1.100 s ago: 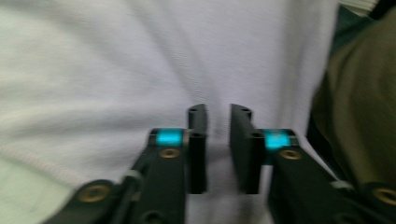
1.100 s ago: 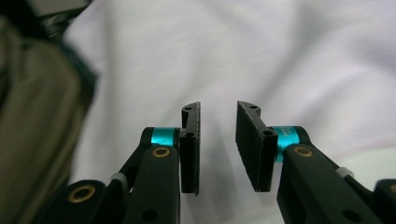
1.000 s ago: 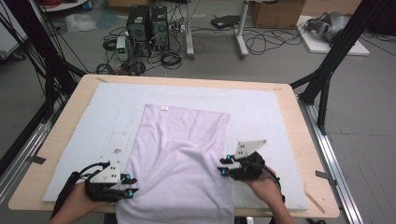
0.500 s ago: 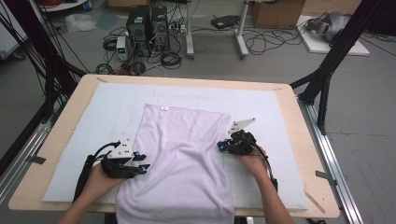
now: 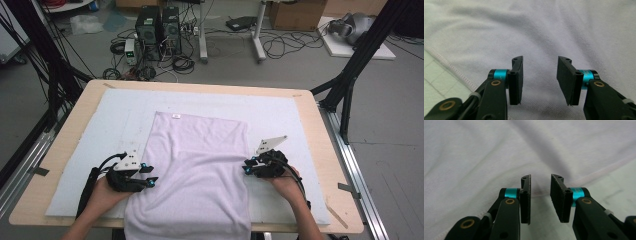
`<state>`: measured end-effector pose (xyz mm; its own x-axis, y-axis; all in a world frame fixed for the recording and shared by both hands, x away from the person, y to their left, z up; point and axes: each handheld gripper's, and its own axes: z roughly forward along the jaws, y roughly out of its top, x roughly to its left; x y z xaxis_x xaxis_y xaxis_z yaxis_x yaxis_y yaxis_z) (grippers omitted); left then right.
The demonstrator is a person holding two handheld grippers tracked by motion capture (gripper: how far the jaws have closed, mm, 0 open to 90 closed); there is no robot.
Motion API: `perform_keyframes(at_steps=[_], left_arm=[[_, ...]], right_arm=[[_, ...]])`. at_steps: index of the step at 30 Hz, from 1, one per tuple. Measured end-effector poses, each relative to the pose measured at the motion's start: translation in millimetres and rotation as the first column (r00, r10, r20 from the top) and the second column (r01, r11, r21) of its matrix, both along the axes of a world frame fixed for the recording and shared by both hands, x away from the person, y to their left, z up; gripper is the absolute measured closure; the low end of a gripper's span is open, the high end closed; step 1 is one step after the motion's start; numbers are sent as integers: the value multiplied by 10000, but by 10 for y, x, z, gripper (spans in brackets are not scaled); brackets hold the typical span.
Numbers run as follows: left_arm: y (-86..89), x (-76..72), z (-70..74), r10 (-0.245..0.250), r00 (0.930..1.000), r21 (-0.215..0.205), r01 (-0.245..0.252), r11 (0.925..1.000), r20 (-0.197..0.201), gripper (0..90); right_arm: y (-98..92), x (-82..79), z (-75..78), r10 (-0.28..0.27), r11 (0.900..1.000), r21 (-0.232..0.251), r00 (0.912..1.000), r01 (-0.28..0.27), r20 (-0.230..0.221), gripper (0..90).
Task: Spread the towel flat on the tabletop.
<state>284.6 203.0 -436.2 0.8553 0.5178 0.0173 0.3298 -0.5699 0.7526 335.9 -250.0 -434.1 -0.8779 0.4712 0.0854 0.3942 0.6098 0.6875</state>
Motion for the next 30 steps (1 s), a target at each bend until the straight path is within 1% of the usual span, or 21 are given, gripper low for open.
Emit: perform_keyframes(at_steps=[1, 3, 4, 5, 6, 7, 8, 9, 10, 11, 12, 13, 14, 15, 17, 21, 22, 23, 24, 27, 30], left_arm=[[0, 3, -8, 22, 10000, 23, -22, 10000, -15, 562], [6, 6, -21, 71, 10000, 46, -71, 10000, -56, 557], [11, 10, -22, 59, 10000, 95, -58, 9999, -70, 557], [14, 15, -25, 49, 10000, 85, -48, 10000, -70, 557], [15, 15, -27, 92, 9999, 55, -91, 9999, -92, 557], [18, 17, -25, 107, 9999, 54, -107, 9999, -90, 557], [22, 18, -21, 101, 9999, 70, -101, 9999, -71, 557], [24, 17, -22, 109, 9999, 41, -109, 9999, -56, 557], [27, 19, -23, 92, 9999, 44, -92, 9999, -51, 557], [30, 16, -24, 130, 9999, 42, -130, 9999, -89, 556], [34, 18, -24, 108, 9999, 80, -108, 9999, -72, 555], [37, 21, -27, 134, 9999, 87, -133, 9999, -64, 552], [38, 24, -28, 148, 9998, 80, -148, 9999, -95, 548], [38, 26, -30, 168, 9998, 68, -167, 9998, -93, 545], [36, 24, -29, 187, 9998, 100, -186, 9998, -113, 534], [34, 10, -49, 159, 9998, 232, -156, 9996, -133, 530], [38, 7, -50, 192, 9997, 190, -189, 9996, -148, 530], [46, 9, -45, 163, 9998, 205, -160, 9997, -148, 530], [53, 3, -44, 181, 9997, 182, -178, 9997, -165, 530], [80, -13, -45, 181, 9997, 183, -178, 9997, -183, 532], [111, -19, -56, 143, 9997, 115, -141, 9998, -210, 549]], right_arm=[[19, -2, -34, 9, 10000, -38, 9999, -9, -111, 671], [26, 4, -71, -141, 9995, 285, 9997, 148, -217, 696], [19, 16, -81, -127, 9992, 368, 9996, 136, -260, 739], [10, 24, -84, 51, 9986, 521, 9990, -28, -444, 833], [10, 22, -78, 173, 9985, 522, 9989, -150, -443, 873], [8, 14, -56, 143, 9995, 268, 9995, -136, -275, 896], [-1, 10, -28, 53, 9995, -319, 10000, -53, 3, 897], [-43, 17, 5, -156, 9984, -547, 9999, 158, 46, 897], [-108, 22, 44, -370, 9988, -322, 9993, 373, 98, 897], [-164, 8, 91, -563, 9984, -97, 9982, 565, 219, 896], [-200, -12, 126, -567, 9983, 144, 9982, 565, 183, 893], [-209, -38, 141, -441, 9984, 372, 9990, 437, 91, 861], [-186, -78, 141, -306, 9988, 373, 9995, 303, 74, 817], [-151, -116, 127, -197, 9995, 265, 9997, 194, 115, 775], [-73, -176, 69, 64, 9997, 253, 10000, -66, 61, 723], [60, -248, -47, 319, 9990, 323, 9994, -314, -163, 700], [81, -258, -70, 358, 9990, 274, 9993, -356, -101, 691], [87, -271, -76, 292, 9989, 369, 9996, -292, -9, 677], [89, -287, -67, 267, 9986, 460, 9996, -264, -57, 672], [121, -357, -45, 560, 9970, 529, 9984, -561, 37, 641], [143, -438, -65, 833, 9953, 496, 9965, -833, 27, 645]])
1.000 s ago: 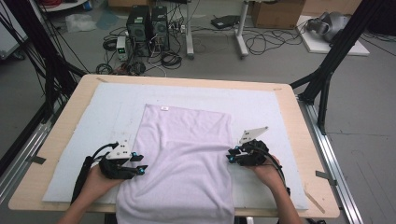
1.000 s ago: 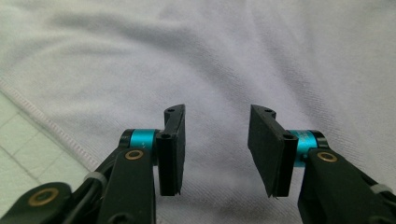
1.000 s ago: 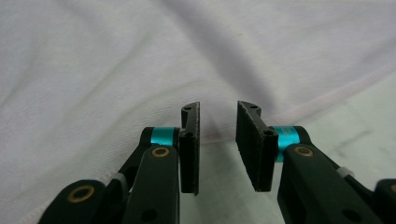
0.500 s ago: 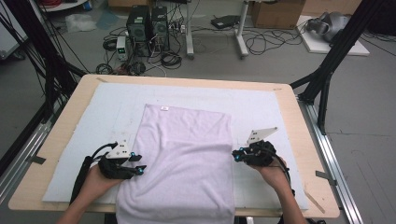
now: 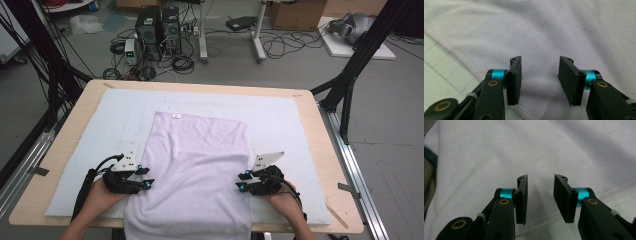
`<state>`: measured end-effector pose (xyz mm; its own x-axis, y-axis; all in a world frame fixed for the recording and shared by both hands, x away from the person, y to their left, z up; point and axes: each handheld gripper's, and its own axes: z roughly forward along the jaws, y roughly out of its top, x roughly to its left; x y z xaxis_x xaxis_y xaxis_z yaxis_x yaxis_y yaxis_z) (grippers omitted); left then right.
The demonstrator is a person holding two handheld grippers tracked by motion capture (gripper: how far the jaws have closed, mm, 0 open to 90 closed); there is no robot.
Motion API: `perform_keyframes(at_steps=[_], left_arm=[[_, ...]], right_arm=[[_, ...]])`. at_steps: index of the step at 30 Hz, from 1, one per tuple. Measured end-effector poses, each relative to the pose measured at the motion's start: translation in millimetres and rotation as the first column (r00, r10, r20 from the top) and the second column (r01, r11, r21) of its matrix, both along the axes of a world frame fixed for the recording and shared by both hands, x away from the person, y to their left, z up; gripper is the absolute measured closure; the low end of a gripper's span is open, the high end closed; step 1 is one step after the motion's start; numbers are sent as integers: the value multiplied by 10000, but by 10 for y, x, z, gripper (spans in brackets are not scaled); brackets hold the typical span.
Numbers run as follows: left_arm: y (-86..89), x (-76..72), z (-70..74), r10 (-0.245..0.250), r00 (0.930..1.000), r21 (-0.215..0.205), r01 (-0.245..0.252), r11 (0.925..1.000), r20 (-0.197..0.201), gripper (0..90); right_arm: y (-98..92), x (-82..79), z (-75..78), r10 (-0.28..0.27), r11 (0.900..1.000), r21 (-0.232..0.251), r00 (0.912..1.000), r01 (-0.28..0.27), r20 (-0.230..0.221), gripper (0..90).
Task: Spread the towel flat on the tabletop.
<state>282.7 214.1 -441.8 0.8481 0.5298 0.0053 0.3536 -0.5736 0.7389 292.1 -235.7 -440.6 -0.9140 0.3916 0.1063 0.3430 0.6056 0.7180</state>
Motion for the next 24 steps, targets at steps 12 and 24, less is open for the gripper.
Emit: perform_keyframes(at_steps=[12, 24], left_arm=[[-9, -32, 20, -9, 10000, -72, 9, 10000, 7, 527], [10, 121, 77, 423, 9985, -620, -401, 9973, 340, 463]], right_arm=[[-46, -185, -11, 372, 9982, 481, 9989, -358, -286, 673], [-55, 55, 78, -602, 9926, 1083, 9973, 555, 411, 541]])
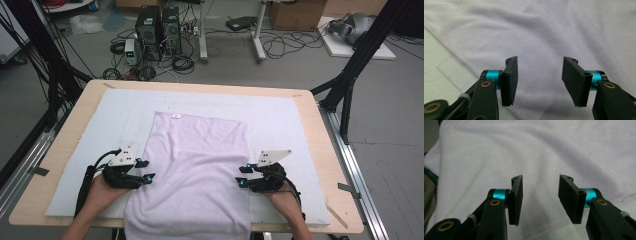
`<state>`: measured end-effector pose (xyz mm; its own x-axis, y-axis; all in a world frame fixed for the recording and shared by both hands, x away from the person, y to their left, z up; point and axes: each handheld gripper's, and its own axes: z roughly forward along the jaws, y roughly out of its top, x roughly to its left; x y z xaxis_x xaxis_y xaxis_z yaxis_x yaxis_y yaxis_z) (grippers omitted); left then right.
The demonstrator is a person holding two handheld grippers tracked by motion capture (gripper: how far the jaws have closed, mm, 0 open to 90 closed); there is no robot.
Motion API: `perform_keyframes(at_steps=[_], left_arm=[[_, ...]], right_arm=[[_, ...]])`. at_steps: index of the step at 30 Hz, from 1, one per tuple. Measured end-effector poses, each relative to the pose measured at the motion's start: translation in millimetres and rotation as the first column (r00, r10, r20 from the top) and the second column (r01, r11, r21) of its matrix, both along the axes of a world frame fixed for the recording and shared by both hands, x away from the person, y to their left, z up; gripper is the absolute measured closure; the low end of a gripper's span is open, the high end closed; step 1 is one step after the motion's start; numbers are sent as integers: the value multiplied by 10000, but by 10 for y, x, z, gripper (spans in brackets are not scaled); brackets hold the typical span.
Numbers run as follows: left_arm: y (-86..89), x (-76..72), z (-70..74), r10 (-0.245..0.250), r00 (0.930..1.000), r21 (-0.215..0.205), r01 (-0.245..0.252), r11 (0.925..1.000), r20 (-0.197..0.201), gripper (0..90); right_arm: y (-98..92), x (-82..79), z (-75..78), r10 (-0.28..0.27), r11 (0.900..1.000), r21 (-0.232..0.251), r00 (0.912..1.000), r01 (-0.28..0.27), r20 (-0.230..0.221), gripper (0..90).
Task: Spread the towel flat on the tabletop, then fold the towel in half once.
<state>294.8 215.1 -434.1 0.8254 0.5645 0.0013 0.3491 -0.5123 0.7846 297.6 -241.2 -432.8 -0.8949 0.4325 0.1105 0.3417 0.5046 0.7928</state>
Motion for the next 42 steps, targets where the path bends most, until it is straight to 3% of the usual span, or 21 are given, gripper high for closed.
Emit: perform_keyframes(at_steps=[14, 23, 42], left_arm=[[13, 6, 30, 153, 9998, -241, -150, 9996, 110, 417], [26, -3, 39, 167, 9998, -315, -163, 9994, 131, 412], [23, 8, 39, 84, 9998, -233, -79, 9997, 198, 410]], right_arm=[[-9, 48, 20, -599, 9982, 8, 9979, 599, 261, 398], [12, 38, 15, -569, 9982, -181, 9977, 576, 376, 372], [1, 47, 17, -640, 9979, -112, 9972, 645, 380, 356]])
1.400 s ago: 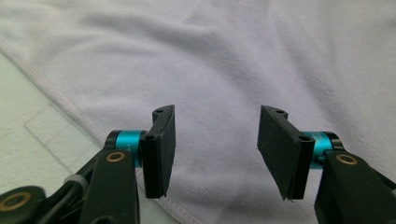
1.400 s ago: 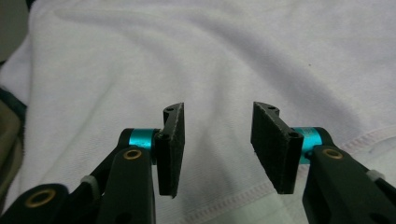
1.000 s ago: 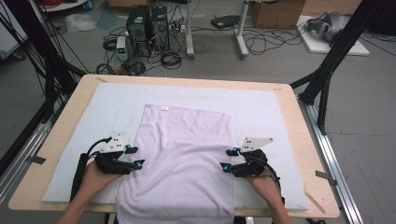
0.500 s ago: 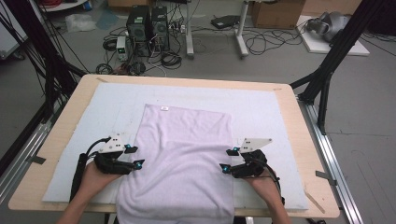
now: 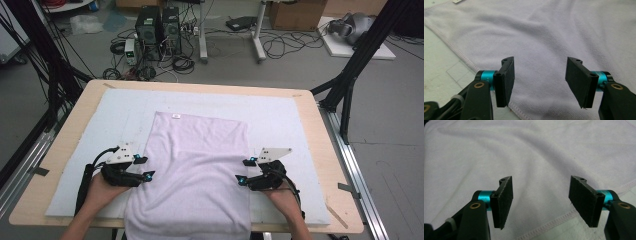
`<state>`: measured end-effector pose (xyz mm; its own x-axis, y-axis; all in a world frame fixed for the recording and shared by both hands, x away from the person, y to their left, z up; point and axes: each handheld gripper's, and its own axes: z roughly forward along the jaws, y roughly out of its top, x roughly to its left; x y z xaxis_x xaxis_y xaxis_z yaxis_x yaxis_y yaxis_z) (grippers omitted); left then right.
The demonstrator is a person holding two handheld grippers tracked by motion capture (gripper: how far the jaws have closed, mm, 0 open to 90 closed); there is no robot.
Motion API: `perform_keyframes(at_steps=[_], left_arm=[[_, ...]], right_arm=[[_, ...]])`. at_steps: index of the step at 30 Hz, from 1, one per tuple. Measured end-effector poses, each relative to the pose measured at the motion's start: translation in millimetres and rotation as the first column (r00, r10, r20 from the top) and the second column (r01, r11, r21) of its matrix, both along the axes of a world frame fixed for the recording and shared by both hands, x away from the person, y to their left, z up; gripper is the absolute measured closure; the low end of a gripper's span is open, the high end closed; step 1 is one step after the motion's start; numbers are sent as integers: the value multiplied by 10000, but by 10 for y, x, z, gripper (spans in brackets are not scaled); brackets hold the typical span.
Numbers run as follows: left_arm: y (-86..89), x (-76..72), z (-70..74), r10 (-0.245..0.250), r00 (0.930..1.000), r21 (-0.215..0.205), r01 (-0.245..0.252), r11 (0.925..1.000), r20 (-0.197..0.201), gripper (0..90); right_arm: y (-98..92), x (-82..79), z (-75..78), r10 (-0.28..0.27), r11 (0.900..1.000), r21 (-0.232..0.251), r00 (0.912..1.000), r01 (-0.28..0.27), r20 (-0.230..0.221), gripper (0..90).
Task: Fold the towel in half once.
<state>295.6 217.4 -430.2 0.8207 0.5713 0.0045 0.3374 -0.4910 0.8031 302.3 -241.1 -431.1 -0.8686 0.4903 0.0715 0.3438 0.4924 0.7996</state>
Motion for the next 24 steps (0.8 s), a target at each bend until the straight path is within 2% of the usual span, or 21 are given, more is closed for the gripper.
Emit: perform_keyframes(at_steps=[8, 13, 16, 21, 24], left_arm=[[4, -5, 21, 54, 10000, -69, -54, 10000, 12, 409], [8, 55, 90, 164, 9995, 173, -168, 9997, 268, 411], [12, 163, 123, 391, 9989, 175, -395, 9991, 267, 424], [10, 416, 166, 705, 9975, -32, -705, 9975, 70, 463], [-8, 606, 231, 1031, 9946, -299, -1027, 9943, 129, 475]], right_arm=[[8, 31, 9, -11, 9999, -130, 10000, 12, 32, 350], [-29, 133, 36, -97, 9999, -110, 10000, 97, 24, 351], [-75, 258, 70, -357, 9993, -72, 9994, 357, -8, 361], [-139, 552, 147, -747, 9972, 80, 9972, 748, -15, 371], [-121, 733, 177, -817, 9964, -216, 9966, 815, -113, 375]])
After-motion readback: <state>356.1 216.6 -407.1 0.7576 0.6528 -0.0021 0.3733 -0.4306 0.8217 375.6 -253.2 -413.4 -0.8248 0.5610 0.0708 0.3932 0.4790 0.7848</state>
